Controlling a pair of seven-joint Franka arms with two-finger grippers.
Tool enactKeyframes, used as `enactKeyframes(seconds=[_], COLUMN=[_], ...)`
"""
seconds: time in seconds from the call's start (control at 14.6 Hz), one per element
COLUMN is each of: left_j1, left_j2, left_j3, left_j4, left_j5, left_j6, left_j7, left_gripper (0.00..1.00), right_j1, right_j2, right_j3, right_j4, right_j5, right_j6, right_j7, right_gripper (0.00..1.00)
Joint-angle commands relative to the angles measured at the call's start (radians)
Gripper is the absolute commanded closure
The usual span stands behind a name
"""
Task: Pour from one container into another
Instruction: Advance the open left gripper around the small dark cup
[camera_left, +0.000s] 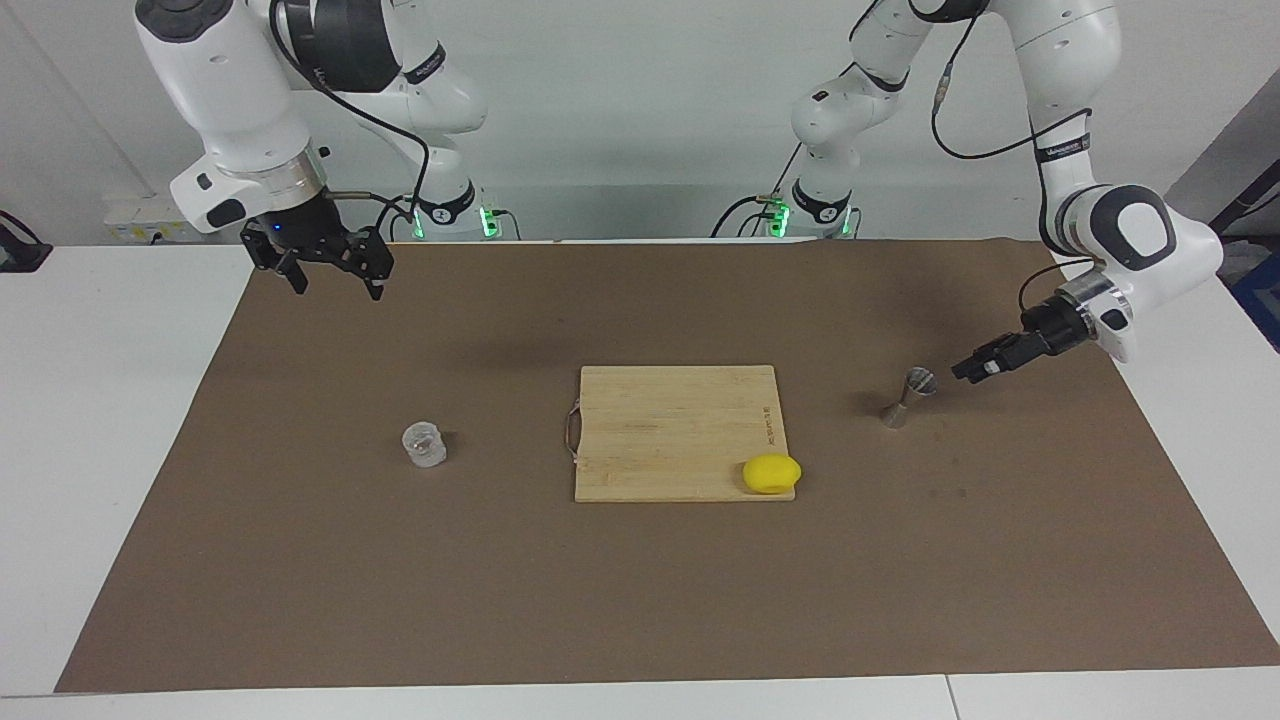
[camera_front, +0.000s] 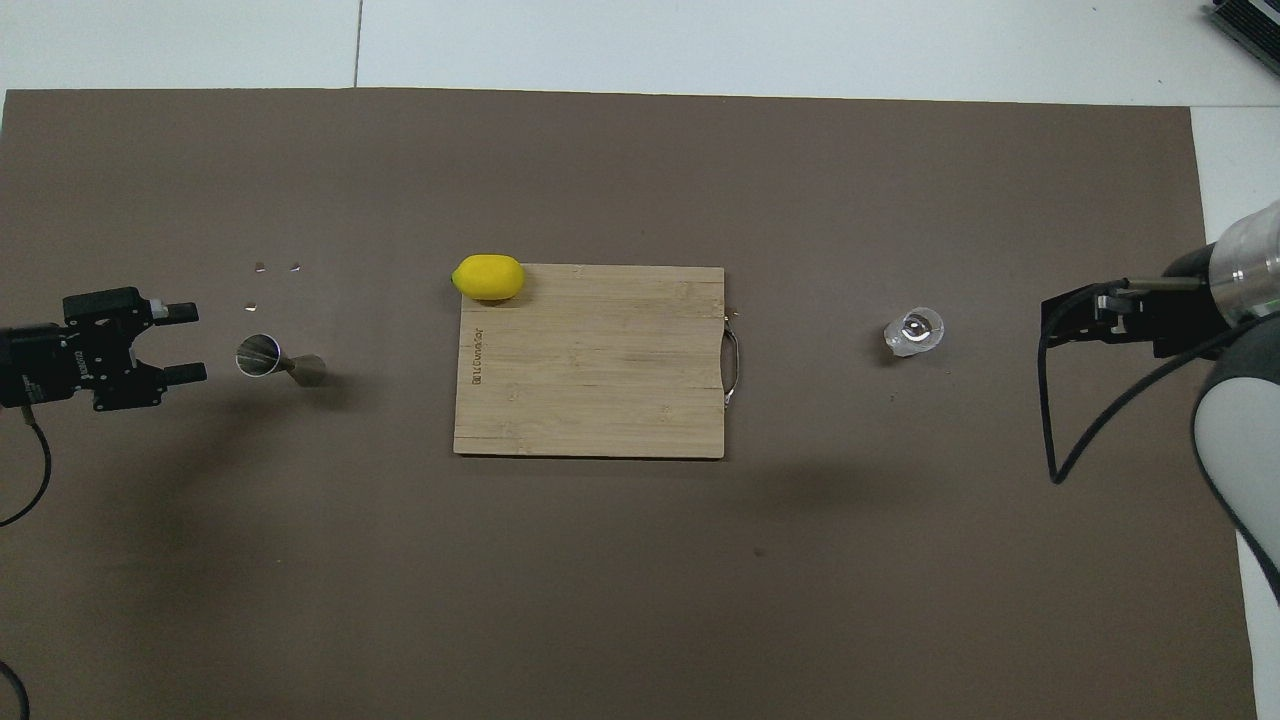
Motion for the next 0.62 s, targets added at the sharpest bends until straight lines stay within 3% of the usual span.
enactKeyframes(seconds=[0.0,0.55], left_j1=[0.024,0.039], left_j2=[0.021,0.056], left_j3=[-0.004,-0.006], left_j4=[0.035,0.048], left_j5=[-0.019,-0.033], left_j6=[-0.061,-0.146], left_j7=[0.14,0.385], left_gripper=[0.0,0.0], right_j1=[-0.011,-0.011], right_j2=[-0.019,-0.021], right_j3=[0.006,0.006], right_j4=[-0.024,-0.027], right_j5=[-0.001,-0.001], right_j6=[0.01,0.009], right_j7=[0.004,0.004], right_gripper=[0.0,0.0])
